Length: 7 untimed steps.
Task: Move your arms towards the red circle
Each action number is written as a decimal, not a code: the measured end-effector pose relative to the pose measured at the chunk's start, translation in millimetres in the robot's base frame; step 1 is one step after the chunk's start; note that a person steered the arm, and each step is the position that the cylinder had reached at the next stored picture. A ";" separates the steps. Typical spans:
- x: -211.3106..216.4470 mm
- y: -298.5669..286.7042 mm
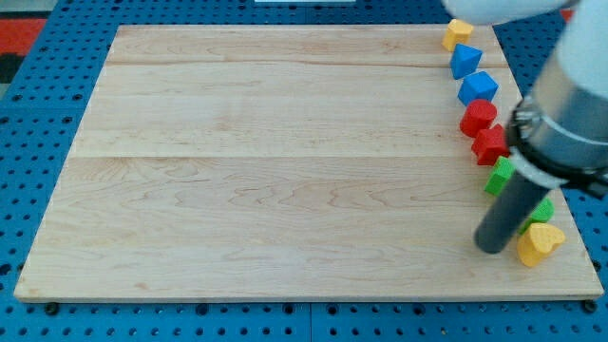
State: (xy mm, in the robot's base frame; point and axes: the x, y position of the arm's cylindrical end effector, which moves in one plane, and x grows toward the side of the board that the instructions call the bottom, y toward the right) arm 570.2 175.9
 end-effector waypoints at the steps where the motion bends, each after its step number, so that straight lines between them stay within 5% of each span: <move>1: 17.6 -33.8; 7: 48.7 -52.4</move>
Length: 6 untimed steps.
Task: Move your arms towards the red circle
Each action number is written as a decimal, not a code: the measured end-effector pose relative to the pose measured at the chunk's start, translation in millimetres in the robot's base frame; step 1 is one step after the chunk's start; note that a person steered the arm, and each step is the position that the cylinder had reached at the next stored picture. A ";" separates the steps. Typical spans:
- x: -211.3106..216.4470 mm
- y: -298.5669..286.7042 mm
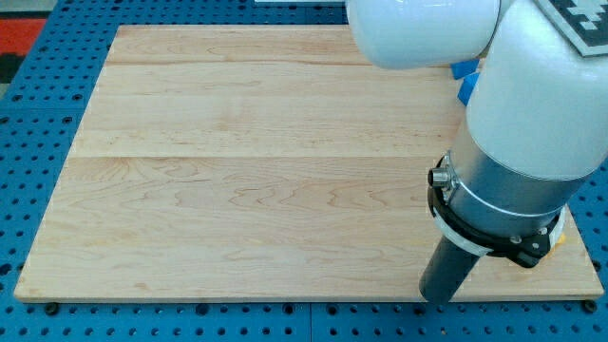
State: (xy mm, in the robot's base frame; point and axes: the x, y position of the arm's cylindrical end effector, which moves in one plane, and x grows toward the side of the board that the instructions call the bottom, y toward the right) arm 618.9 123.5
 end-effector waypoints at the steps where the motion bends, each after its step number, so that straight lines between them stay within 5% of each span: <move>1: 0.0 0.0; 3: -54.5 -19.1; 6: -232.3 -69.1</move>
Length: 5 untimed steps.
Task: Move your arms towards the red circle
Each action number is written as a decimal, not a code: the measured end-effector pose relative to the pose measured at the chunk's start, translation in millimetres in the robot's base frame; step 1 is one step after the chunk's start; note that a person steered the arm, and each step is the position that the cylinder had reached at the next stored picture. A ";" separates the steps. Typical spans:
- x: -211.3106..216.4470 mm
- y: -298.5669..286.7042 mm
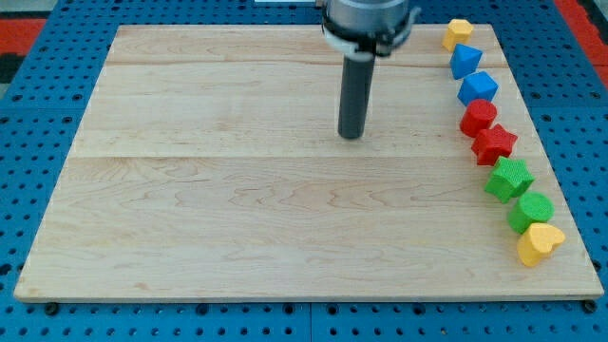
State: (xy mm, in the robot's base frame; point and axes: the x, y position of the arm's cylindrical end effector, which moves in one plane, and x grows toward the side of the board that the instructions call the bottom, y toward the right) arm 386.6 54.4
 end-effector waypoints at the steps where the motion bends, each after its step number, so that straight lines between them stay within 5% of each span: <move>1: -49.6 0.0; 2: -59.7 -2.2; 4: -59.6 101.0; 5: -41.7 108.4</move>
